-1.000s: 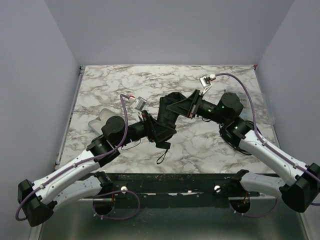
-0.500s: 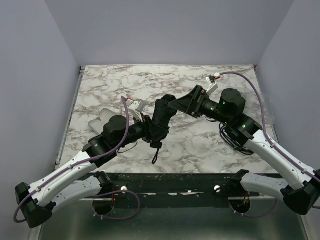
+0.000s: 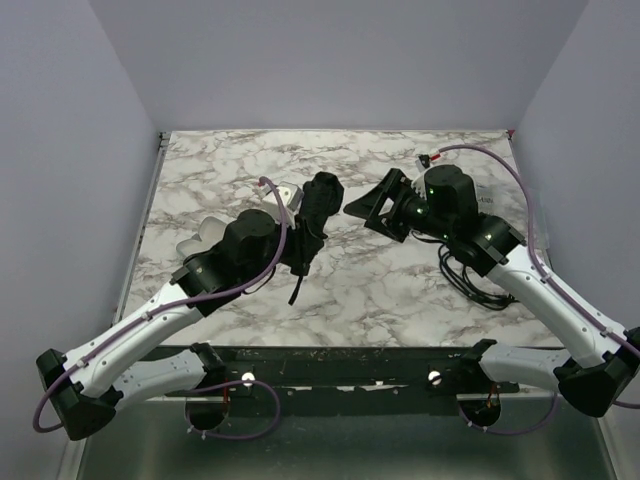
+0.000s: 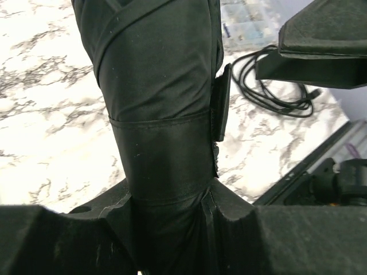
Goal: Open the umbrella
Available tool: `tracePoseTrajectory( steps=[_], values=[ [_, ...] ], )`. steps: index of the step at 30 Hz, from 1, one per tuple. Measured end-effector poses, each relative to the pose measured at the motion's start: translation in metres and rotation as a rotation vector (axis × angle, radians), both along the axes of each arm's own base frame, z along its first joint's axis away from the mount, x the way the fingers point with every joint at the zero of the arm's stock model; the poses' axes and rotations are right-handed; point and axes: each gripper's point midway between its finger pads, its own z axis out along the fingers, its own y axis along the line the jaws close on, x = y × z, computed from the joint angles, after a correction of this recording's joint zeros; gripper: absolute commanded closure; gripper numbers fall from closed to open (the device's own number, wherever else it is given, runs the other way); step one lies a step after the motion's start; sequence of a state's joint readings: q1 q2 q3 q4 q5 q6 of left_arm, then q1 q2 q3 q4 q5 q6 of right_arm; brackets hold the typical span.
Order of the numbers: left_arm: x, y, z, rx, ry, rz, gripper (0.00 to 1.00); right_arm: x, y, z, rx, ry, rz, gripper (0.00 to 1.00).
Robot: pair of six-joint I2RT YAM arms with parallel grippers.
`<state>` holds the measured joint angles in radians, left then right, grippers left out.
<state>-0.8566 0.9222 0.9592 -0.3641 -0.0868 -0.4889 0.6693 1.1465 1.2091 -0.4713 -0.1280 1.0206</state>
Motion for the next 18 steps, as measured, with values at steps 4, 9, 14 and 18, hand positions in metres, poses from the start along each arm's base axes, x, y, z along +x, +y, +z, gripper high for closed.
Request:
tracePoseTrajectory(
  steps=[4,9,14,18],
  values=[
    [0.012,-0.002,-0.012,0.088,-0.004,0.014,1.00,0.000,0.007,-0.006,0.015,0.042,0.009,0.24],
    [0.023,-0.009,-0.020,0.168,-0.009,-0.003,1.00,0.003,0.019,-0.013,0.032,0.084,0.026,0.28],
    [0.033,-0.018,-0.010,0.209,-0.049,-0.027,1.00,0.010,0.028,-0.018,0.044,0.109,0.026,0.31],
    [0.036,-0.017,-0.010,0.228,-0.069,-0.035,1.00,0.012,0.032,-0.014,0.063,0.103,0.028,0.33]
  ],
)
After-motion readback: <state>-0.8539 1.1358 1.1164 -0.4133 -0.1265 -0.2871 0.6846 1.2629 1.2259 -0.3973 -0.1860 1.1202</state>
